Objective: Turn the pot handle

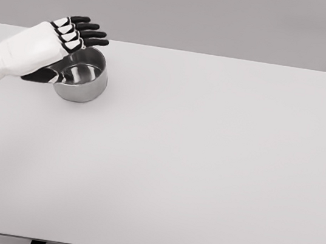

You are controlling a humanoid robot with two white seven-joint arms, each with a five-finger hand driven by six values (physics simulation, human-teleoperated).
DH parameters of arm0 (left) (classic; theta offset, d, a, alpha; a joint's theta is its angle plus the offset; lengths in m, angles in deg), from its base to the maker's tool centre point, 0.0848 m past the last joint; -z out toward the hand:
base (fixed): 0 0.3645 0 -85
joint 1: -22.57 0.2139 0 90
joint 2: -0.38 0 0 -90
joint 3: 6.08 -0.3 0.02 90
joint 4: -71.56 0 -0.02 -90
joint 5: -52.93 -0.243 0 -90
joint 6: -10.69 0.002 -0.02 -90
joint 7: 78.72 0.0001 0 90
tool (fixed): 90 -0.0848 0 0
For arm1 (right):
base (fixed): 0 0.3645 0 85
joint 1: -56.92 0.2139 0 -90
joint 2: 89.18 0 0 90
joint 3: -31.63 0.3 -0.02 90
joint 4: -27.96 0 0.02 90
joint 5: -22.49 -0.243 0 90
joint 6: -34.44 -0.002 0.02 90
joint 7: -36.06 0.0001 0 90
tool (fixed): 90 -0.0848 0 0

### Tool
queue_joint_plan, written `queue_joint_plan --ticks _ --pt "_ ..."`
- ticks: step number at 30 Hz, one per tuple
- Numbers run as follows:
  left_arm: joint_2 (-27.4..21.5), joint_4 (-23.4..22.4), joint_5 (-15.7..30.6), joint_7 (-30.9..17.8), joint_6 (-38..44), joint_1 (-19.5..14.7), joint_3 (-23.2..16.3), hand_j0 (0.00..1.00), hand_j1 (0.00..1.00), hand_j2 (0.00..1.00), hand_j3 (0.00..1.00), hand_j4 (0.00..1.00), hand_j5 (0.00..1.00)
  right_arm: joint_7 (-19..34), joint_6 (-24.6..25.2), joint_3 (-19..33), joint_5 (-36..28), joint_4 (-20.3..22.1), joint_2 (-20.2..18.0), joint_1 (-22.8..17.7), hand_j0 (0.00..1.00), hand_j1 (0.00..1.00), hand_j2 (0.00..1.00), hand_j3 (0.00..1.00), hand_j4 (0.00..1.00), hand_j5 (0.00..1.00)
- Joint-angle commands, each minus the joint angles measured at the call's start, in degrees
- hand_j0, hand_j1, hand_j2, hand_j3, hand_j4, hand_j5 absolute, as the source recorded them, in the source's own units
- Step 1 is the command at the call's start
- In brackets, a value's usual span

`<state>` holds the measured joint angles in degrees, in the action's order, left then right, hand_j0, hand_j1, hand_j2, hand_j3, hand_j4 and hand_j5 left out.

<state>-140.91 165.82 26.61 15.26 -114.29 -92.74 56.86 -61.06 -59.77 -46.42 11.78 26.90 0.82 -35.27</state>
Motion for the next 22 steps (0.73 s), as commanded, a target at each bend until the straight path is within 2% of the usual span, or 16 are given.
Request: queue_joint_plan --ticks 1,3,5,7,9,10,13,22 --pt "0.9 0.3 0.5 0.1 0.0 0.1 -0.5 1.00 1.00 1.00 1.00 1.00 1.00 0.0 0.0 0.0 0.0 0.0 0.0 0.0 1.00 1.00 1.00 1.00 1.00 1.00" --pt "1.1 0.5 0.5 0.1 0.0 0.4 -0.6 1.00 1.00 1.00 1.00 1.00 1.00 0.0 0.0 0.0 0.0 0.0 0.0 0.0 1.00 1.00 1.00 1.00 1.00 1.00" --pt "2.4 1.0 0.4 0.0 0.0 2.6 -2.1 1.00 1.00 1.00 1.00 1.00 1.00 0.0 0.0 0.0 0.0 0.0 0.0 0.0 1.00 1.00 1.00 1.00 1.00 1.00" --pt "3.8 1.1 0.2 0.0 0.0 3.3 -3.2 1.00 1.00 1.00 1.00 1.00 1.00 0.0 0.0 0.0 0.0 -0.1 0.0 0.0 1.00 1.00 1.00 1.00 1.00 1.00" --pt "7.3 1.2 0.1 0.0 0.0 3.3 -6.1 1.00 1.00 1.00 1.00 1.00 1.00 0.0 0.0 0.0 0.0 0.0 0.0 0.0 1.00 1.00 1.00 1.00 1.00 1.00" --pt "9.7 1.3 0.1 -1.7 0.0 3.3 -7.0 1.00 1.00 1.00 1.00 1.00 1.00 0.0 0.0 0.0 0.0 0.0 0.0 0.0 1.00 1.00 1.00 1.00 1.00 1.00" --pt "12.1 1.2 0.2 -5.9 0.0 3.3 -7.2 1.00 1.00 1.00 1.00 1.00 1.00 0.0 0.0 0.0 0.0 0.0 0.0 0.0 1.00 1.00 1.00 1.00 1.00 1.00" --pt "15.6 0.8 0.0 -7.9 0.0 2.5 -7.0 1.00 1.00 1.00 1.00 1.00 1.00 0.0 0.0 0.0 0.0 0.0 0.0 0.0 1.00 1.00 1.00 1.00 1.00 1.00"
